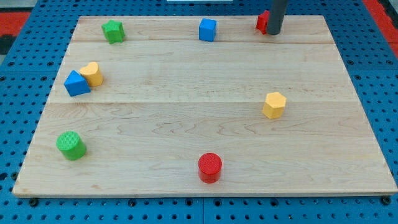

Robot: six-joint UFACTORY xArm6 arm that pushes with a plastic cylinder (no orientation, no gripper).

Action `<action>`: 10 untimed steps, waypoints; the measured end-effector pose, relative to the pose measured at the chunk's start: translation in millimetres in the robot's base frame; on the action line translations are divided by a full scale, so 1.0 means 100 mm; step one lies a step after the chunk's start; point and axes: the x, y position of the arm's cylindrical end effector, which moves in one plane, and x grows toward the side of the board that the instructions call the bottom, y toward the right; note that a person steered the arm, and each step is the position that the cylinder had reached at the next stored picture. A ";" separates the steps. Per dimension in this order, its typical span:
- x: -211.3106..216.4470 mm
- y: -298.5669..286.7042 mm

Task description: Move the hexagon diagonally to the bottom right of green star

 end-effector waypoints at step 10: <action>1.63 0.29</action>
